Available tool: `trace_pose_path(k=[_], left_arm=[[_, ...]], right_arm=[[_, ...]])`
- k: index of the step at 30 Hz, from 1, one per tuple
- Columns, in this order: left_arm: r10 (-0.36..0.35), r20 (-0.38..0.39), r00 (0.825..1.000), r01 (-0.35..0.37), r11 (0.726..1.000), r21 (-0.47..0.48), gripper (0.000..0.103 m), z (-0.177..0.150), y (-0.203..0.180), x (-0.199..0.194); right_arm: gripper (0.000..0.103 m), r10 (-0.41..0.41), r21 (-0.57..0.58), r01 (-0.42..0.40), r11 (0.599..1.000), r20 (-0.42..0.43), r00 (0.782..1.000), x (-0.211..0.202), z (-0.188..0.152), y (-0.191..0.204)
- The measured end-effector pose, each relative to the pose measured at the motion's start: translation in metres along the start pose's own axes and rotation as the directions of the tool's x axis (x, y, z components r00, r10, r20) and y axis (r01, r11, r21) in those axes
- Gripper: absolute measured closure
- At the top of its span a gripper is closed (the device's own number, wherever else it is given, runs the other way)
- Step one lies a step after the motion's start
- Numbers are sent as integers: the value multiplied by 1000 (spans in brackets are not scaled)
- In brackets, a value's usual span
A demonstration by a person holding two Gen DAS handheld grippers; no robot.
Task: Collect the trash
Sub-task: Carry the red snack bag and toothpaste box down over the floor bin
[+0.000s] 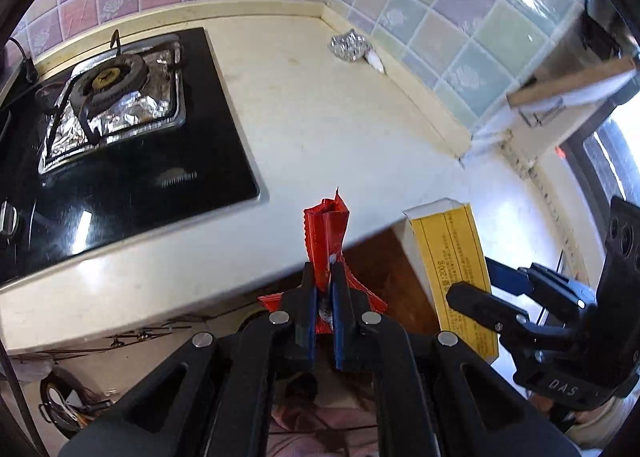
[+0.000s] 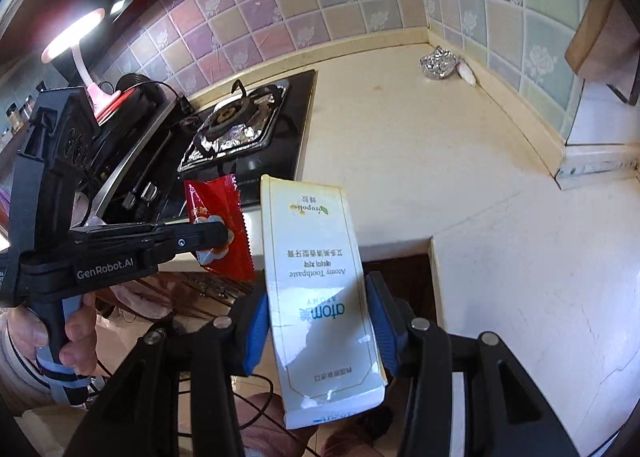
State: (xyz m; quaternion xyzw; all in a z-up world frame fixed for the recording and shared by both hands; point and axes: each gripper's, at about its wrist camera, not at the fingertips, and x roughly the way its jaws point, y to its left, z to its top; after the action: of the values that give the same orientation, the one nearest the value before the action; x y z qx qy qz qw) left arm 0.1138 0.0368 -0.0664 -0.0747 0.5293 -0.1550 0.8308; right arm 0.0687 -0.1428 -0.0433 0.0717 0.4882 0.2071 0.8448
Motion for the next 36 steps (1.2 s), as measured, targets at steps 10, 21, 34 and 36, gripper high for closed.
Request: trace_pose_path(k=[10,21,34,36], left_arm=[[0,-164,987,16,996,93,99,-54,15,35],[36,-379,925,38,981,188,99,-134,46,156],[87,-419,904,0,979,204,97,-212,99,352],[86,-419,904,-2,981,196,95,-218,100,367]], right_arm=[[58,-16,72,27,997,-155,988,49,-40,5],[57,-9,329,136,935,-360,933,185,-149,-29],[56,-69,389,272,880,-462,884,358,-256,-98],[55,-61,404,275,872,-468,882,372,-264,-108]])
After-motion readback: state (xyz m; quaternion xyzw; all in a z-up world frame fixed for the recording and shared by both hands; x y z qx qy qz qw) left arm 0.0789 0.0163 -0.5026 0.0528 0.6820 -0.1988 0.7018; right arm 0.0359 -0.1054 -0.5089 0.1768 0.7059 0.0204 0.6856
